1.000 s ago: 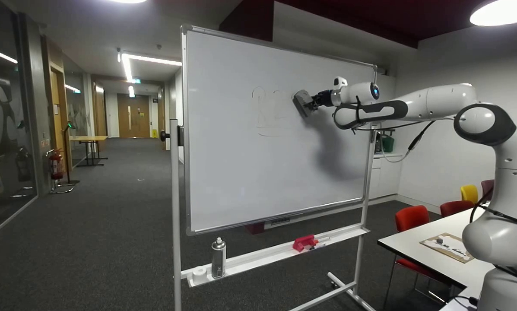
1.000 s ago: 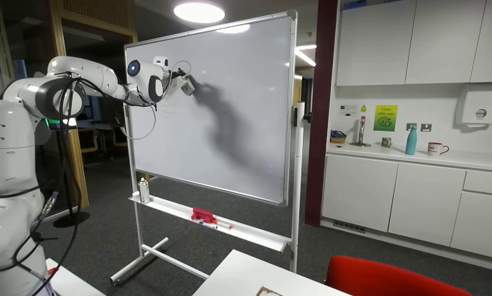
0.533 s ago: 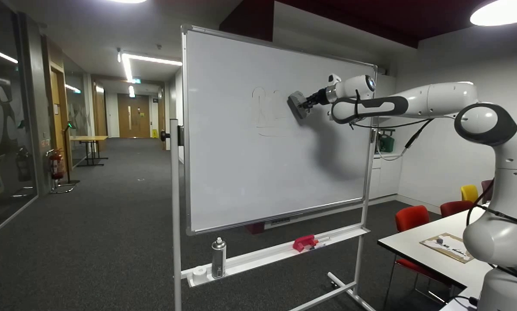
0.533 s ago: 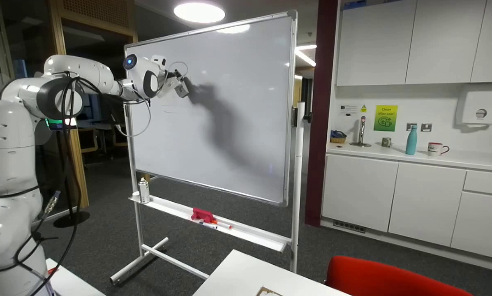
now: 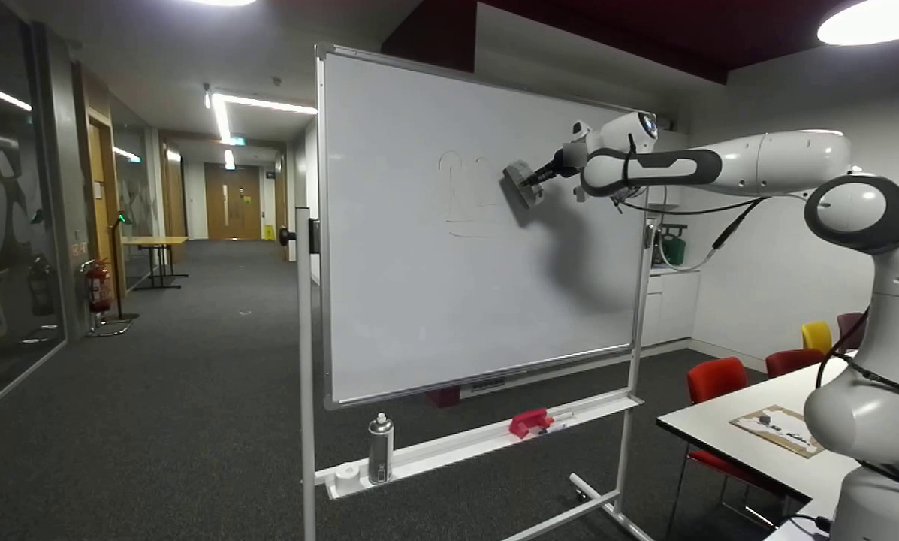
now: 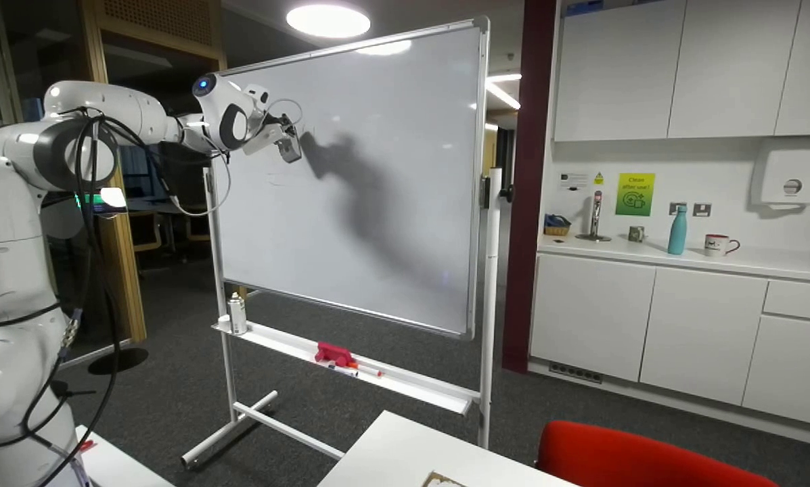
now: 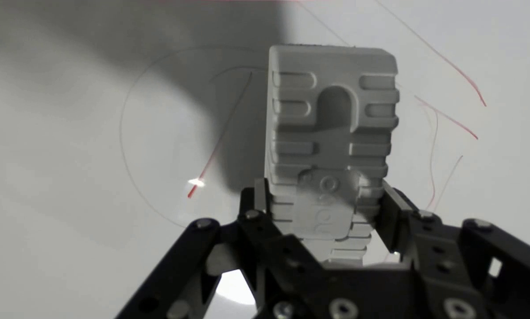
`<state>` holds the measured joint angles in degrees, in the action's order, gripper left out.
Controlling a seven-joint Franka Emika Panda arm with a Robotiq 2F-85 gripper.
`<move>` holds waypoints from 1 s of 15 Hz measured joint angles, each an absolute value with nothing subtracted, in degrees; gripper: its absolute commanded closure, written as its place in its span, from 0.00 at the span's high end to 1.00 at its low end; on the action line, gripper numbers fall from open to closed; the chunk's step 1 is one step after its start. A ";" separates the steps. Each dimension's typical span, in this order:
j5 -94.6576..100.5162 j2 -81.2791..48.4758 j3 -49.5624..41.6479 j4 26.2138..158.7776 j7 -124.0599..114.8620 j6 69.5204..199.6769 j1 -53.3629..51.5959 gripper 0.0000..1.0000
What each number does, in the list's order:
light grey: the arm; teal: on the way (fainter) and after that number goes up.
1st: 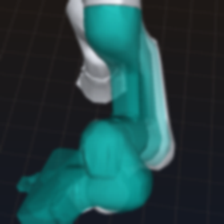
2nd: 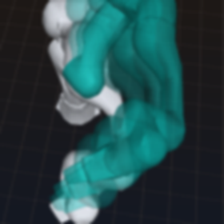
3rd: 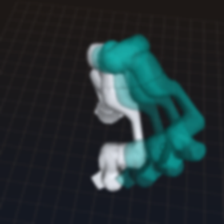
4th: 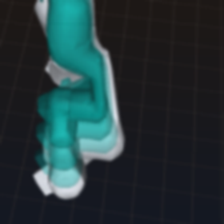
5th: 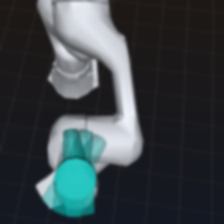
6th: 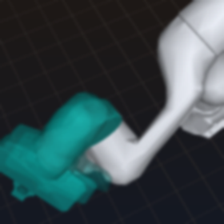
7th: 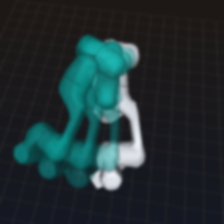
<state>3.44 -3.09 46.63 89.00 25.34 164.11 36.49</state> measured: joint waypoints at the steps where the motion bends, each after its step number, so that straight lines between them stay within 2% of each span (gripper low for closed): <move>1: 3.43 -3.10 46.66 89.10 25.34 164.11 36.62 0.34; 15: 2.76 -11.69 56.29 85.48 43.21 158.84 34.75 0.34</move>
